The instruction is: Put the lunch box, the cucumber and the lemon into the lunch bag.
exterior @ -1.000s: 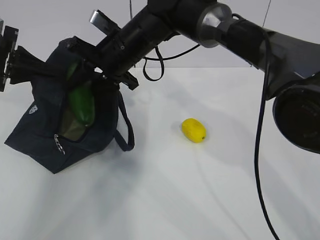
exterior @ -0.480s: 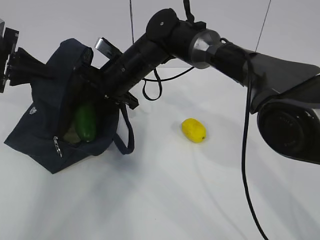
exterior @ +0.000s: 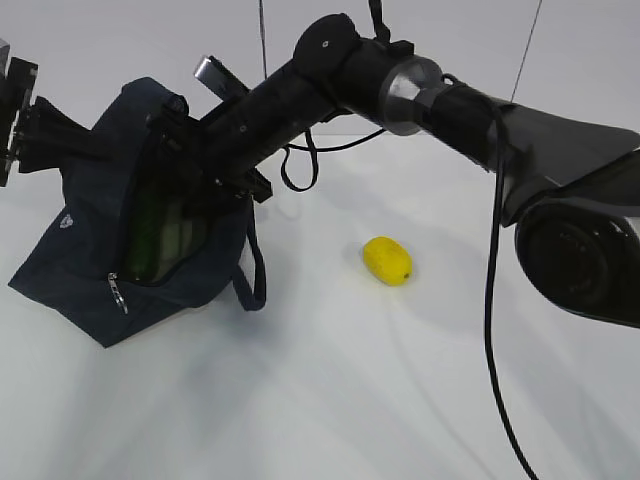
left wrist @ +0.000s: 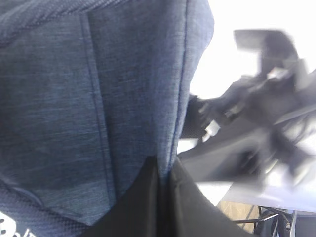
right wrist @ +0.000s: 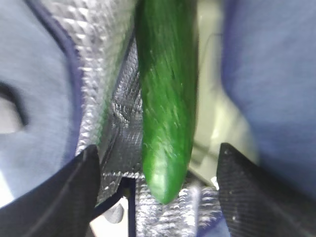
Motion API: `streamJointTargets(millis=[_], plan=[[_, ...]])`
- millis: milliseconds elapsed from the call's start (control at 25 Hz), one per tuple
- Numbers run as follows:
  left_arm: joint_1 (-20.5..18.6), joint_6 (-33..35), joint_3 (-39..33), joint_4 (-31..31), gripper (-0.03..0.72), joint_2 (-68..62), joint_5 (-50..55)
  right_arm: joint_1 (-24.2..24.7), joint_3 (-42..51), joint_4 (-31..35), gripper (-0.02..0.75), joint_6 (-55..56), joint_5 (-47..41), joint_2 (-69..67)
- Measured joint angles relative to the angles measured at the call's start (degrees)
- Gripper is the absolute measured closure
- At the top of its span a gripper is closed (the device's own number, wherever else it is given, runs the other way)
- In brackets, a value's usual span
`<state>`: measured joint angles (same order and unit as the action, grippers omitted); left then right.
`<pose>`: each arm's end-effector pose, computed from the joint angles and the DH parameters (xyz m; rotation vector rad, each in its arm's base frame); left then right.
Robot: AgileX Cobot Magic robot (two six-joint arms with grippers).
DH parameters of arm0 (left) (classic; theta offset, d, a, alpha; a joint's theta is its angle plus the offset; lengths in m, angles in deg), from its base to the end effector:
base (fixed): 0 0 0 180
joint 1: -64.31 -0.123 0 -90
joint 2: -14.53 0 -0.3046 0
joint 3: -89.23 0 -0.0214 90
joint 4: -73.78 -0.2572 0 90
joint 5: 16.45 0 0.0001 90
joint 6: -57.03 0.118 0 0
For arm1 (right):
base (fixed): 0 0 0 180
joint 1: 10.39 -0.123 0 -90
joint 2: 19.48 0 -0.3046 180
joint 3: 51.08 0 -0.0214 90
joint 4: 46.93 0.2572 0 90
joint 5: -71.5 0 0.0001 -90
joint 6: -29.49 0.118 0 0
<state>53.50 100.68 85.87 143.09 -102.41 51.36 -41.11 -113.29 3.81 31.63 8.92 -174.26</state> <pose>0.4020 -0.0273 0.2275 -0.0261 2.4228 -1.3555 0.4612 0.3684 0.1940 -0.3322 2.6561 1.3604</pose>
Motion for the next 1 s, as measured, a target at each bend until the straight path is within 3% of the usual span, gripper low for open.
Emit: streamJointTargets(millis=[240, 480, 720, 1000], plan=[[0.0, 0.0, 0.0, -0.1, 0.694, 0.0, 0.0, 2.0, -2.0, 0.1, 0.190, -5.2, -7.0, 0.0], [0.0, 0.0, 0.0, -3.2, 0.694, 0.0, 0.0, 4.5, -10.3, -3.9, 0.192, -5.6, -7.6, 0.0], [0.0, 0.0, 0.0, -4.6, 0.694, 0.0, 0.0, 4.2, -13.8, -14.0, 0.192, -3.2, -8.4, 3.4], [0.0, 0.0, 0.0, -4.7, 0.694, 0.0, 0.0, 2.9, -9.4, -30.9, 0.193, -2.9, -9.1, 10.3]])
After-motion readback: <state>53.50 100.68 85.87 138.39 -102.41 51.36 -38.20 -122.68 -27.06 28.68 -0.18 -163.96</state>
